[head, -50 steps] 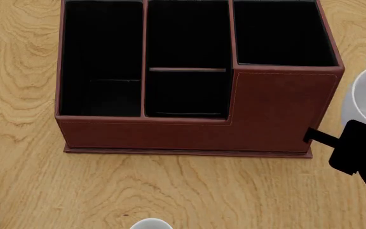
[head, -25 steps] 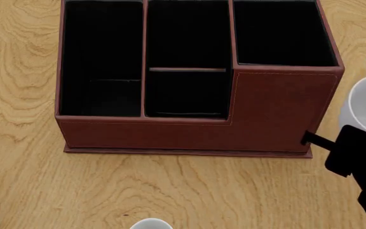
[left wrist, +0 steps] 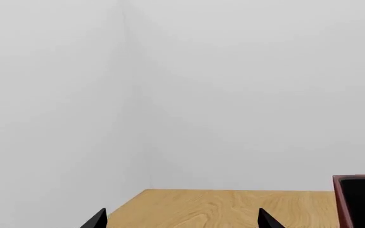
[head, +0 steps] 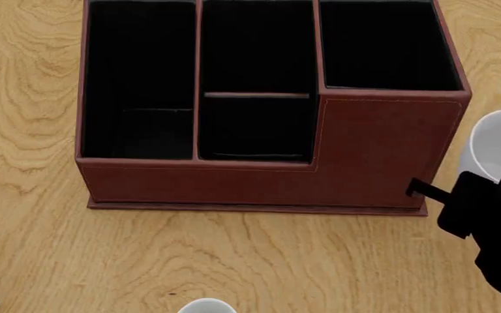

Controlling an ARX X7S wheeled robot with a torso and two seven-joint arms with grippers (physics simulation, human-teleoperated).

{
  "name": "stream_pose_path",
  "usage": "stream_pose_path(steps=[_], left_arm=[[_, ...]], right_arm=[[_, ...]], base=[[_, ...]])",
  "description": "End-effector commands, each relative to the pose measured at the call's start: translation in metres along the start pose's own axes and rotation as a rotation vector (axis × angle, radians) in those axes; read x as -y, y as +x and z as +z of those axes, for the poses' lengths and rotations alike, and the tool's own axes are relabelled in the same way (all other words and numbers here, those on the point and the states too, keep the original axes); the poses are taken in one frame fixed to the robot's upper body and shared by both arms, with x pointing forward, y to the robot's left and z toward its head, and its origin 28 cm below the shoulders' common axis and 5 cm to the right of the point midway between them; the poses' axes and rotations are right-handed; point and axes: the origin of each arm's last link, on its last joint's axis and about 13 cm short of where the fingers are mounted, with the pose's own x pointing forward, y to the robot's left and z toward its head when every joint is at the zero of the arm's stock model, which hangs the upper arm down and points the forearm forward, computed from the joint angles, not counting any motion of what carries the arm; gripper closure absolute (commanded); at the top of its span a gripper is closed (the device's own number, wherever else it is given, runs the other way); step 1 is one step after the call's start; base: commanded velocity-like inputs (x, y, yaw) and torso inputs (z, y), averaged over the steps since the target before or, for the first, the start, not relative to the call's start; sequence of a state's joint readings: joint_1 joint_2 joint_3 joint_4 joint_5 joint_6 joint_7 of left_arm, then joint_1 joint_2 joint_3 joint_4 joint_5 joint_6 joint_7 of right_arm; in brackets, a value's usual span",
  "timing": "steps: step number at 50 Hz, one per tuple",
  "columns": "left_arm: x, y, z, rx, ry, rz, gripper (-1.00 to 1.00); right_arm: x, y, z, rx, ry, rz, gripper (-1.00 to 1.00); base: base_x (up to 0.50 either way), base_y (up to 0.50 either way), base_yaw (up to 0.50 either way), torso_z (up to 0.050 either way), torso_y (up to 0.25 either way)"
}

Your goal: Pick up the white mug and place it to the right of the caddy.

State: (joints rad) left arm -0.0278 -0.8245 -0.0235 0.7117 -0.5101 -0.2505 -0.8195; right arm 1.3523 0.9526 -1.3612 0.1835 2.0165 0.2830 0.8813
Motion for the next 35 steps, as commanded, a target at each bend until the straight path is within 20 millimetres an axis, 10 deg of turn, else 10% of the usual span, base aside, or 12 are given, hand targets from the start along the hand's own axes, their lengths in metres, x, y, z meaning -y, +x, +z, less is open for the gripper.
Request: stream_pose_path(steps=[1, 35], left_arm=[[0.000, 0.000, 0.000, -0.001, 0.003, 0.000, -1.00], [0.003, 0.002, -0.004, -0.008, 0.002, -0.007, -1.00]], right_arm=[[-0.001, 0.008, 0.006, 0.031, -0.013, -0.006, 1.00], [-0.003, 0.031, 0.003, -0.006, -0.006, -0.036, 1.00]], base=[[0.00, 0.00, 0.00, 0.000, 0.000], [0.00, 0.00, 0.00, 0.000, 0.001]])
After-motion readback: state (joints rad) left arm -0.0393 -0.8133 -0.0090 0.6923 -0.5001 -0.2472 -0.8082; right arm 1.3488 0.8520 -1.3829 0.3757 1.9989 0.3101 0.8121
